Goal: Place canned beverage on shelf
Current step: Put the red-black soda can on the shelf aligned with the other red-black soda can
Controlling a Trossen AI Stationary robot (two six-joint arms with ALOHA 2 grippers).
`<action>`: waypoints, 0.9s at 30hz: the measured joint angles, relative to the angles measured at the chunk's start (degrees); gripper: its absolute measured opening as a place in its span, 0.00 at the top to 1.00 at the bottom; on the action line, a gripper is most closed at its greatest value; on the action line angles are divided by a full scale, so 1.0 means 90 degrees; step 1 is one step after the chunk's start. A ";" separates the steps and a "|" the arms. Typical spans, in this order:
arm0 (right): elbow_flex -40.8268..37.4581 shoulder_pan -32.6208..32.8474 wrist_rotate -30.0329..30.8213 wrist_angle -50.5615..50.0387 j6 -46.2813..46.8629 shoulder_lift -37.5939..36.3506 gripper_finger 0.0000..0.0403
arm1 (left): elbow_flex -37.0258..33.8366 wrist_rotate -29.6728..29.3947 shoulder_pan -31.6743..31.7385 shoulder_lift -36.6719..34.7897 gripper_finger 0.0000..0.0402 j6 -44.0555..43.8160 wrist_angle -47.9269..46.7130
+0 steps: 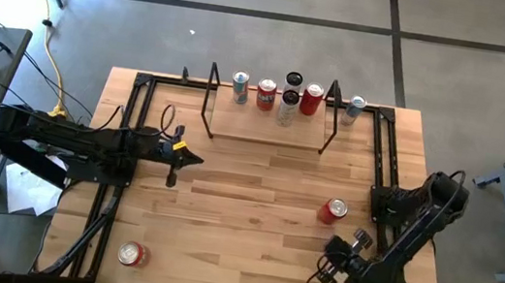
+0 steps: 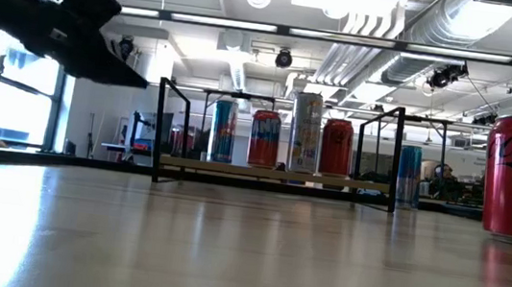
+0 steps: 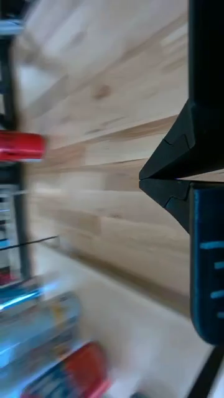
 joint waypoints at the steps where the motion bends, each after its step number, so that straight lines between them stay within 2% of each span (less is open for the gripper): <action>1: -0.0136 0.0062 0.0057 0.0150 0.0113 0.0000 1.00 | -0.0058 0.0000 0.0000 -0.0041 1.00 0.0053 0.0216; 7: -0.0485 0.0327 0.0621 0.0456 0.0469 0.0003 1.00 | -0.0888 -0.0144 0.0071 -0.0499 1.00 0.0253 0.1863; 12: -0.0387 0.0523 0.1509 0.0215 0.0638 0.0000 1.00 | -0.0928 -0.0439 0.0219 -0.1030 1.00 0.0215 0.1573; 19: -0.0387 0.0570 0.1847 0.0160 0.0784 0.0000 1.00 | -0.0927 -0.0815 0.0322 -0.1626 1.00 0.0084 0.1355; 21: -0.0387 0.0543 0.1934 0.0161 0.0784 0.0000 1.00 | -0.0925 -0.0996 0.0342 -0.1707 1.00 -0.0363 0.1225; 27: -0.0387 0.0508 0.2095 0.0155 0.0772 0.0000 1.00 | -0.0927 -0.0995 0.0328 -0.1683 0.99 -0.2989 -0.0038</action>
